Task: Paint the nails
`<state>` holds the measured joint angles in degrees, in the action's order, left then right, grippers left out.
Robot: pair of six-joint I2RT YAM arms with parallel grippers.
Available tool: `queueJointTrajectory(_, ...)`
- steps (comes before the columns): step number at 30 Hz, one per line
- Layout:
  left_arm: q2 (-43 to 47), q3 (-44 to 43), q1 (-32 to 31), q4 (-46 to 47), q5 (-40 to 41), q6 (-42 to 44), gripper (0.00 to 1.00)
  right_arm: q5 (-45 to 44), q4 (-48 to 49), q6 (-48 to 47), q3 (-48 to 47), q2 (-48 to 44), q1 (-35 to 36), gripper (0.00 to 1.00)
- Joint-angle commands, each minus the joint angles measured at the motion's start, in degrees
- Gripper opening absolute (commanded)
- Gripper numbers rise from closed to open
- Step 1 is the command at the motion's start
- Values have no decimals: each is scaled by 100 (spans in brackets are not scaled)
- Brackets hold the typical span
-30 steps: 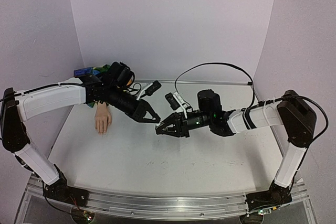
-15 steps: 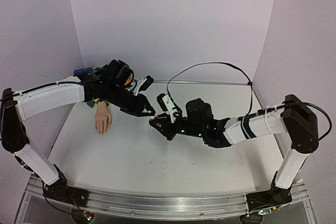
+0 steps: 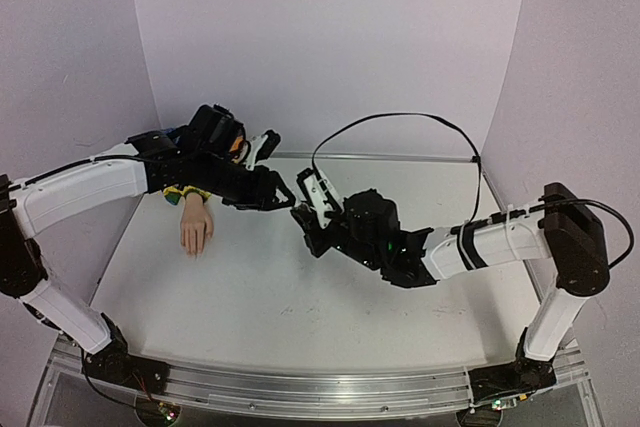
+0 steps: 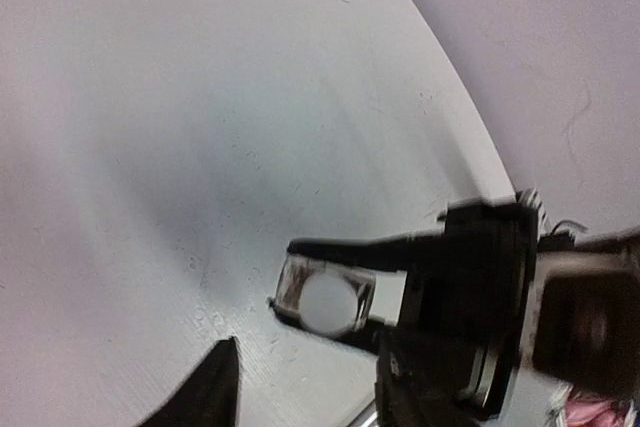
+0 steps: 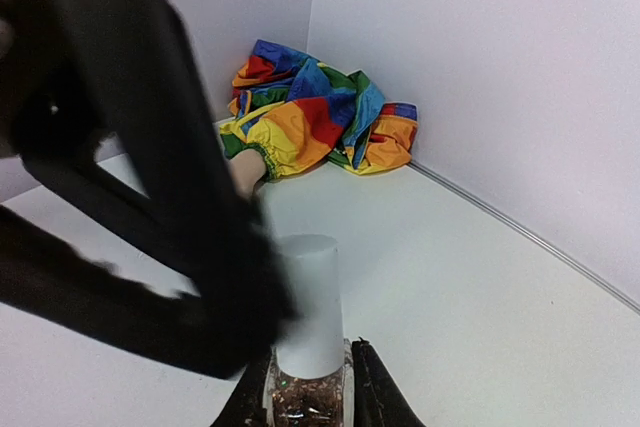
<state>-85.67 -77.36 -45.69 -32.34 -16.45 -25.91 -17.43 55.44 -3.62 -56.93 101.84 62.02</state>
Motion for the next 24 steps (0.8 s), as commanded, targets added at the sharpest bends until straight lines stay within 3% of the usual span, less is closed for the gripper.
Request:
queueJointTrajectory(1, 1000, 570, 25, 713, -297, 264, 73, 1740, 469, 406, 358, -893, -435, 0)
queueJointTrajectory(3, 1351, 879, 32, 1248, -592, 374, 82, 2537, 483, 745, 552, -1181, -626, 0)
queueJointTrajectory(6, 1780, 1463, 28, 2184, -1326, 408, 87, 4227, 553, 1179, 709, -1486, -961, 0)
queueJointTrajectory(10, 1780, 1607, 25, 3099, -2535, 274, 88, 6170, 713, 1739, 533, -1524, -1069, 0)
queueJointTrajectory(12, 1685, 1610, 10, 3538, -3011, 153, 87, 7025, 1234, 2253, 482, -1414, -1069, 0)
queueJointTrajectory(20, 1487, 1370, -304, 4044, -3696, 196, 78, 7630, 3684, 4121, 403, -703, -1069, 0)
queueJointTrajectory(24, 1393, 1338, -421, 4047, -3809, 223, 74, 7652, 4111, 4565, 220, -403, -1069, 0)
